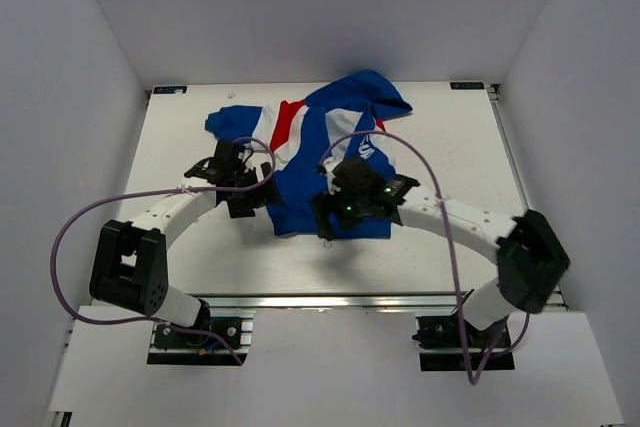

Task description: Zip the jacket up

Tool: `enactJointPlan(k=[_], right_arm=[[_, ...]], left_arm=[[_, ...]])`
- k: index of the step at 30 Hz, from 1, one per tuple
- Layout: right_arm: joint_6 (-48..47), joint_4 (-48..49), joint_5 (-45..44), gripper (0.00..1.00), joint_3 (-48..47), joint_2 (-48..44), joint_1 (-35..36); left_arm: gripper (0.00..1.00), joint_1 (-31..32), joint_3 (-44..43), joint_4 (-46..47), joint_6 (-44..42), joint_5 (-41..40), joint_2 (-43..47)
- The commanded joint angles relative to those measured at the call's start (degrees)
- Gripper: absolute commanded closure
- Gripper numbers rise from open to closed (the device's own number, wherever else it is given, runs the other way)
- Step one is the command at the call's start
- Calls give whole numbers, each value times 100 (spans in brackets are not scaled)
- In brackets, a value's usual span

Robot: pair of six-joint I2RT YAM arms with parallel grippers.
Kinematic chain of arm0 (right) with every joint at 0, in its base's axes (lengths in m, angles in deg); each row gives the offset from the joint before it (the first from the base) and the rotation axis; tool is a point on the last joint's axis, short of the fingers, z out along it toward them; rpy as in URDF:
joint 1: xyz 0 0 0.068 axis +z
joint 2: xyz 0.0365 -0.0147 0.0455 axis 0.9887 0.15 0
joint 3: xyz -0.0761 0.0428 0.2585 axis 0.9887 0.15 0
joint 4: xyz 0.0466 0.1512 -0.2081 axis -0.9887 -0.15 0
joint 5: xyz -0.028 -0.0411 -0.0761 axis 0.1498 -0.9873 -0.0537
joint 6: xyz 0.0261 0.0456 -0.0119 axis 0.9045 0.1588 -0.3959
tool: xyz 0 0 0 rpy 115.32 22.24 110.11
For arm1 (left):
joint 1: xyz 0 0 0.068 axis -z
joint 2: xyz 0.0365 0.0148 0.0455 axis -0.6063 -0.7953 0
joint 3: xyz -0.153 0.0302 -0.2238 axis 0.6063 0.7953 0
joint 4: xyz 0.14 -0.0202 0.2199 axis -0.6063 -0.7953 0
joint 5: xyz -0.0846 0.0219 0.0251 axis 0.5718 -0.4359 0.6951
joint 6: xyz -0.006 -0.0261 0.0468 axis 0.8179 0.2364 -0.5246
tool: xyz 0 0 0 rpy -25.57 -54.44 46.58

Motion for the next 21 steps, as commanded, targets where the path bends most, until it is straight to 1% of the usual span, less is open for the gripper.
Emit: enactJointPlan(k=[1, 3, 4, 5, 6, 7, 9, 11, 14, 16, 21], right_arm=[[326, 676, -967, 11, 287, -877, -18], [484, 983, -1199, 11, 726, -1246, -27], [807, 1020, -1496, 11, 841, -1283, -53], [828, 994, -1516, 11, 877, -1283, -79], [741, 916, -1456, 11, 807, -1170, -88], [749, 593, -1516, 11, 702, -1091, -88], [968, 231, -1630, 13, 395, -776, -88], [1275, -78, -1754, 17, 271, -564, -88], [1600, -236, -1666, 22, 148, -99, -88], [1741, -263, -1640, 27, 69, 52, -97], [1909, -140, -1437, 30, -1, 526, -88]], left_arm=[[2, 23, 8, 99, -68, 13, 200], [2, 23, -18, 134, -68, 39, 210], [2, 23, -35, 152, -77, 65, 210], [2, 23, -70, 143, -77, 74, 201], [2, 23, -97, 134, -86, 74, 201], [2, 23, -106, 117, -86, 92, 201], [2, 23, -106, 125, -86, 83, 236], [2, 23, -97, 134, -77, 83, 271], [2, 23, -71, 143, -86, 39, 306], [2, 23, -36, 187, -112, 57, 306], [2, 32, -80, 248, -183, 329, 192]])
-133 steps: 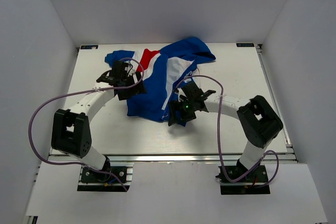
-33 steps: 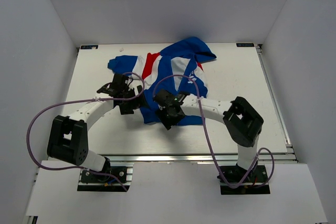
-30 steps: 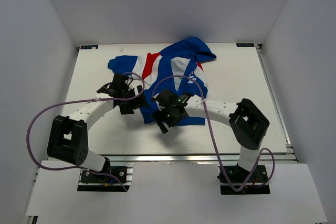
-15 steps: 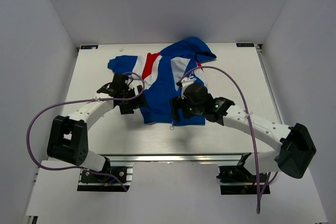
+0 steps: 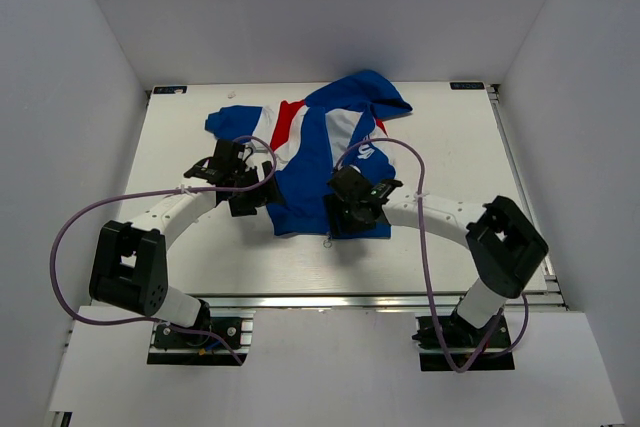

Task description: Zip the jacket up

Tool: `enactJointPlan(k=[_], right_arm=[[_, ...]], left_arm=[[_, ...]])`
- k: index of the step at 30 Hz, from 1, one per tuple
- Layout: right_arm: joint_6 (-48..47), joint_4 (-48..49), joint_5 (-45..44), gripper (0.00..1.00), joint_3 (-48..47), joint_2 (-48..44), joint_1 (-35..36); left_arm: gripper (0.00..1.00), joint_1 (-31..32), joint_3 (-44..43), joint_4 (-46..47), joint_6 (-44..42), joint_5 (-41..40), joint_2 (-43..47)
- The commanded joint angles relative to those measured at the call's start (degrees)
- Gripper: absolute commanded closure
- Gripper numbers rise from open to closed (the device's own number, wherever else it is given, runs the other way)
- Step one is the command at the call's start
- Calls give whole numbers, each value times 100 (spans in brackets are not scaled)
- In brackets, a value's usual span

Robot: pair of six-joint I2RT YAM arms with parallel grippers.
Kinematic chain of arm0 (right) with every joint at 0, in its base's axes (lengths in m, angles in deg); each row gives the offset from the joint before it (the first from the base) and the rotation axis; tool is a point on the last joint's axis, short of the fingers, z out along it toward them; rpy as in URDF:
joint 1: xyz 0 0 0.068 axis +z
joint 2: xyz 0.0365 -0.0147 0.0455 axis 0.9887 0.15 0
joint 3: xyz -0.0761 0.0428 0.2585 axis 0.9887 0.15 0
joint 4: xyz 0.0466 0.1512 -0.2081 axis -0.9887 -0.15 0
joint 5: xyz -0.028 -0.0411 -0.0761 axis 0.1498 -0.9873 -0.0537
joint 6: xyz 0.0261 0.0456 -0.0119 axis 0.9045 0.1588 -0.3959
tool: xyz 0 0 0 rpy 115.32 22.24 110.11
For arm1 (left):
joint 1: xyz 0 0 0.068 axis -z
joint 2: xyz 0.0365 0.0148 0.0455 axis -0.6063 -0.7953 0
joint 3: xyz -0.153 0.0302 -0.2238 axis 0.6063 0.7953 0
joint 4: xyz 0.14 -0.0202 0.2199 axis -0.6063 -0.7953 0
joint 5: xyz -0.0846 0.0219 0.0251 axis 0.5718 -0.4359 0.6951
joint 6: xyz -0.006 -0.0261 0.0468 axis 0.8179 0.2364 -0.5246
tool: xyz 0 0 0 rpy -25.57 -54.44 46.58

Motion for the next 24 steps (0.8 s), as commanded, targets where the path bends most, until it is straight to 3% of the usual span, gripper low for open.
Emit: enactJointPlan(k=[1, 9, 15, 20, 24], right_arm=[[272, -33, 3, 32, -382, 195, -14], [447, -112, -234, 35, -532, 696, -14], [650, -173, -384, 45, -550, 925, -14], [842, -322, -515, 45, -593, 1214, -14], [905, -499, -621, 39, -743, 1294, -5]], left_arm=[[2, 21, -53, 185, -108, 259, 170], [2, 21, 17, 229, -91, 198, 240], [2, 21, 8, 220, -91, 215, 232], [2, 30, 52, 238, -91, 180, 205], [2, 21, 70, 256, -91, 207, 179]])
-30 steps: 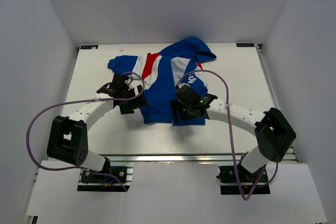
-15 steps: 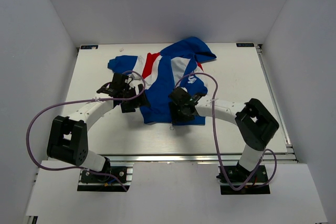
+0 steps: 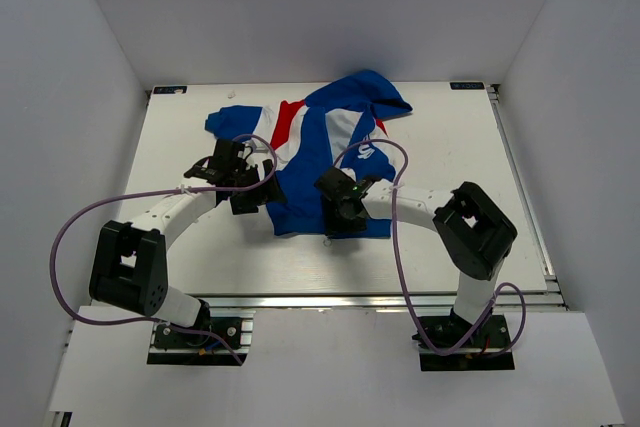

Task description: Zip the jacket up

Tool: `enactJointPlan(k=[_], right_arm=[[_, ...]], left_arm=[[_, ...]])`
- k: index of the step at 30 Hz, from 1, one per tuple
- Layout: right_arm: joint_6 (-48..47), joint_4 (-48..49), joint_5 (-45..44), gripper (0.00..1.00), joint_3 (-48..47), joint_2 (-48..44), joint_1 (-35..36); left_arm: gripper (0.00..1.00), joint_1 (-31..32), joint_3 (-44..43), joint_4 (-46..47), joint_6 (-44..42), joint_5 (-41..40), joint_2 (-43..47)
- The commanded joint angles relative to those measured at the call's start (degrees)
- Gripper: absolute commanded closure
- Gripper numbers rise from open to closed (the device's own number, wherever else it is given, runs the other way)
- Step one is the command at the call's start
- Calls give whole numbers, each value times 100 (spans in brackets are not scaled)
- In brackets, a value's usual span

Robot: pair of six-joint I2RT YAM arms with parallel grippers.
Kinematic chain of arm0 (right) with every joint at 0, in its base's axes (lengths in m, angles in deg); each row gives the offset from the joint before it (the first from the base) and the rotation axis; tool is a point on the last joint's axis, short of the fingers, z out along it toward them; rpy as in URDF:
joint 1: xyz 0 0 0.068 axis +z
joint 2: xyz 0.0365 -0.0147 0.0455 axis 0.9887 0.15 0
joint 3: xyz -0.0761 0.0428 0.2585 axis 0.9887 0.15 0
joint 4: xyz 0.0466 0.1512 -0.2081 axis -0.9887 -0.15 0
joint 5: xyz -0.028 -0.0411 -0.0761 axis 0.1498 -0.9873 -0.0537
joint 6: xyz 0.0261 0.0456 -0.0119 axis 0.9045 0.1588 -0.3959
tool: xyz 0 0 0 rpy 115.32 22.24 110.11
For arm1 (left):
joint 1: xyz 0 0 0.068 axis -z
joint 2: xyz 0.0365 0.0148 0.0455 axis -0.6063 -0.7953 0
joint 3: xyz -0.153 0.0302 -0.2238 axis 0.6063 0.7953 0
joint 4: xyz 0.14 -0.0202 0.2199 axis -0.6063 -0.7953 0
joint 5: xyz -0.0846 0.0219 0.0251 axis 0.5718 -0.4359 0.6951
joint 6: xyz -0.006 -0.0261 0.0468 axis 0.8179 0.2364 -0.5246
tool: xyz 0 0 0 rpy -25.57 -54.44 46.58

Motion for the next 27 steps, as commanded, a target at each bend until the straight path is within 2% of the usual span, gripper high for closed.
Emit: enactJointPlan(k=[1, 7, 17, 20, 22, 27], right_arm=[[203, -265, -313, 39, -120, 79, -12], [308, -177, -365, 38, -41, -89, -3], [546, -774, -568, 41, -358, 640, 6], [563, -932, -672, 52, -296, 676, -3], [599, -968, -761, 64, -208, 527, -3], [476, -573, -814, 85, 161, -52, -3]], left_arm=[[2, 21, 70, 83, -45, 78, 188], [2, 21, 61, 92, -54, 78, 170], [2, 21, 35, 13, -36, -63, 232], [2, 30, 52, 74, -27, -125, 223], [2, 30, 61, 109, -18, -125, 205], [2, 21, -18, 65, -18, -186, 82]])
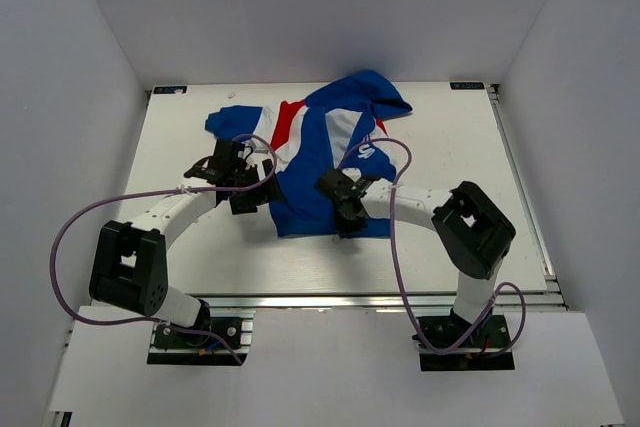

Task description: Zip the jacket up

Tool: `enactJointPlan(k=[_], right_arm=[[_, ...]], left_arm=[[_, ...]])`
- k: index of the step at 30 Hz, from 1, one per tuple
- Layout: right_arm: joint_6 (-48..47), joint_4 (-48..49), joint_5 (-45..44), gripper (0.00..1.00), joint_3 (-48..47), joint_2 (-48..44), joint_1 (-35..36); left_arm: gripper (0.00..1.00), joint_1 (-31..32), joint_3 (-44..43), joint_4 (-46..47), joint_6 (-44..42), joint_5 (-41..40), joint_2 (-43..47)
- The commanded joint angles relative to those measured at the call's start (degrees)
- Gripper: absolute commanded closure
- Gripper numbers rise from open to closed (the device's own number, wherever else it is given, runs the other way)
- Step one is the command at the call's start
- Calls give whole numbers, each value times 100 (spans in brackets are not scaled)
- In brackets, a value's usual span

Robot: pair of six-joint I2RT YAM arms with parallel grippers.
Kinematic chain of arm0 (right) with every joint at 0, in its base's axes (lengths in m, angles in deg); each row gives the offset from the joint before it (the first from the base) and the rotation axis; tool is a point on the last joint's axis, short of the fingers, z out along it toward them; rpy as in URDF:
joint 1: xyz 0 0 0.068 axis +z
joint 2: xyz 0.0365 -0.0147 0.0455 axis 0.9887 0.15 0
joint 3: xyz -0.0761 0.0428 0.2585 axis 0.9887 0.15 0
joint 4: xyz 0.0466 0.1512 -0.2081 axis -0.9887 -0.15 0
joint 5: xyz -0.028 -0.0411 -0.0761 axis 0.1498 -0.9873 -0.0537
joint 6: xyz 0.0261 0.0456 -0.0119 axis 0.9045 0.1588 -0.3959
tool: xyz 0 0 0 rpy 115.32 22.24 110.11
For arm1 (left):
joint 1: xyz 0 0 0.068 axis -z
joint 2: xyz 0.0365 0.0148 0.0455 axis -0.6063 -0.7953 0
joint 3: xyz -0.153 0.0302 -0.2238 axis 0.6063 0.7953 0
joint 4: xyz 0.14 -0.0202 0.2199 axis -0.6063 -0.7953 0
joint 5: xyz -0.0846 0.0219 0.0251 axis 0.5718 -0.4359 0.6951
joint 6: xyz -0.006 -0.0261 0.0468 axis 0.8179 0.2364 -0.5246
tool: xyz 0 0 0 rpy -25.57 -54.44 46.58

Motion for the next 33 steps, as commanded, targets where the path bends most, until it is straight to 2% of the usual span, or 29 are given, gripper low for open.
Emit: enactJointPlan(k=[1, 8, 11, 13, 16, 18, 23, 30, 33], right_arm=[[-55, -153, -344, 86, 353, -256, -27], [-468, 102, -151, 87, 301, -643, -62], [-697, 199, 7, 86, 327, -802, -97], [-776, 217, 87, 84, 354, -890, -141], [-829, 383, 253, 84, 520, -1013, -220], [-855, 471, 350, 83, 670, -1101, -308], [-873, 735, 614, 82, 916, -1259, -414], [-856, 683, 597, 80, 1144, -1294, -528], [-882, 586, 509, 80, 1354, -1356, -633]], left_arm=[[2, 30, -18, 59, -23, -114, 82], [2, 47, -176, 14, -49, 0, 117], [2, 319, -352, 129, -111, 158, 179], [2, 775, -466, 278, -137, 159, 74], [2, 1233, -712, 593, -84, 500, -398], [2, 1321, -765, 787, 82, 851, -690], [2, 1375, -879, 1149, 241, 1125, -1568], [2, 1375, -941, 702, 197, 529, -2123], [2, 1313, -1064, 191, 144, -200, -2326]])
